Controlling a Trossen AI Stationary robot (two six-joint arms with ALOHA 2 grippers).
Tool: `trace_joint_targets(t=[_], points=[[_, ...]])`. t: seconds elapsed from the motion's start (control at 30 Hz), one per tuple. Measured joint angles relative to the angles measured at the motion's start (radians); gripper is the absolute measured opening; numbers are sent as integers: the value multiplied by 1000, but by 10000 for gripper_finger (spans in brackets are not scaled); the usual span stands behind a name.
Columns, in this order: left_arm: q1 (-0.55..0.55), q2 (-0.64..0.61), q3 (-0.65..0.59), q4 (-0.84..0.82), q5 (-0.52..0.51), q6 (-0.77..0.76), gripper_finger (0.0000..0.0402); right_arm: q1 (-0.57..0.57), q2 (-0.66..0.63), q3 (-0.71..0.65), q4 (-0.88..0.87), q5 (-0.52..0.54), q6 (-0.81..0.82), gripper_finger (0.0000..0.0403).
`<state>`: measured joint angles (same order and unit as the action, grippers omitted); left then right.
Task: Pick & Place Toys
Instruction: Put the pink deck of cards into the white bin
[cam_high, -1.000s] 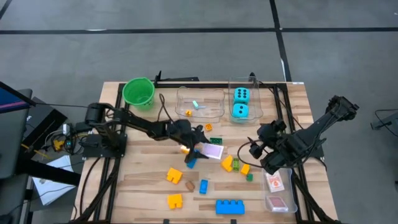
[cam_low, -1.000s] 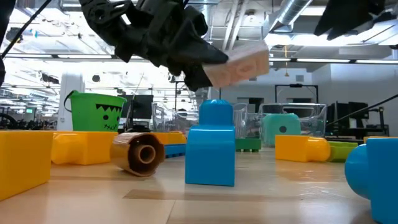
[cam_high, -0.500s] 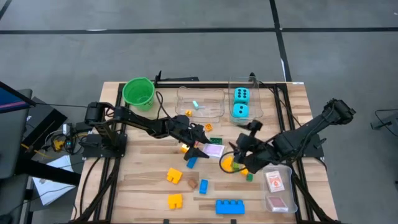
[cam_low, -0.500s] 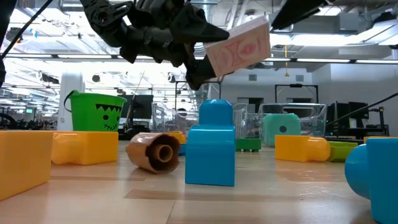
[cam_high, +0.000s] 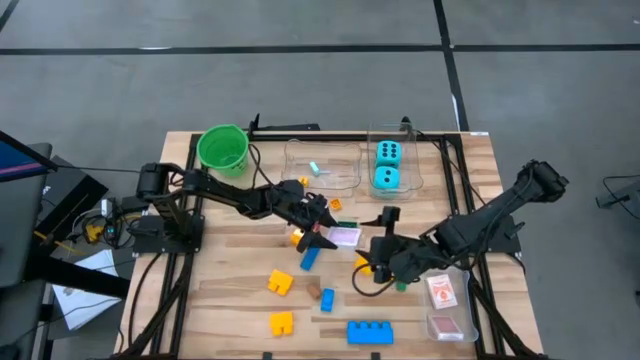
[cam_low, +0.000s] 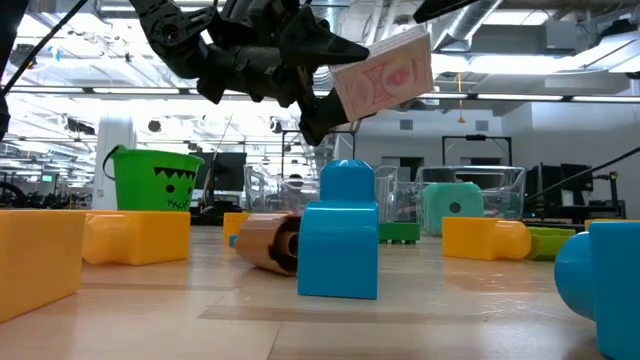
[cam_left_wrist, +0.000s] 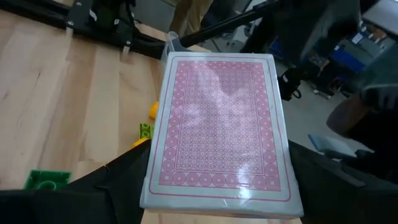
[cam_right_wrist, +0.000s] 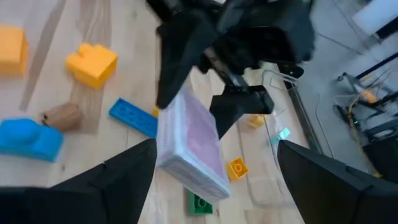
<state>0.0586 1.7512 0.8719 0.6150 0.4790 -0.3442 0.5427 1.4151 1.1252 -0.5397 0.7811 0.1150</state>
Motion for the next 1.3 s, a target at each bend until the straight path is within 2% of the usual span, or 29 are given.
trace_joint_targets(t=[0.3, 0.57, 0.73, 0.93, 1.03, 1.17, 1.3], points=[[-1, 0, 0, 30, 10, -61, 302, -22, 79, -1, 47, 0, -113, 325], [-1, 0, 1, 110, 102, -106, 303, -29, 77, -1, 55, 2, -111, 325], [-1, 0, 1, 111, 104, -106, 303, -39, 77, -1, 56, 2, -95, 307], [-1, 0, 1, 111, 104, -106, 303, -43, 77, -1, 65, 1, -93, 234], [-1, 0, 1, 112, 103, -106, 305, -42, 77, -1, 73, -27, -97, 170], [3, 0, 1, 112, 96, -127, 317, -42, 77, -1, 69, -42, -125, 60], [13, 0, 1, 139, 53, -93, 332, -45, 78, -2, 79, -53, -85, 59]])
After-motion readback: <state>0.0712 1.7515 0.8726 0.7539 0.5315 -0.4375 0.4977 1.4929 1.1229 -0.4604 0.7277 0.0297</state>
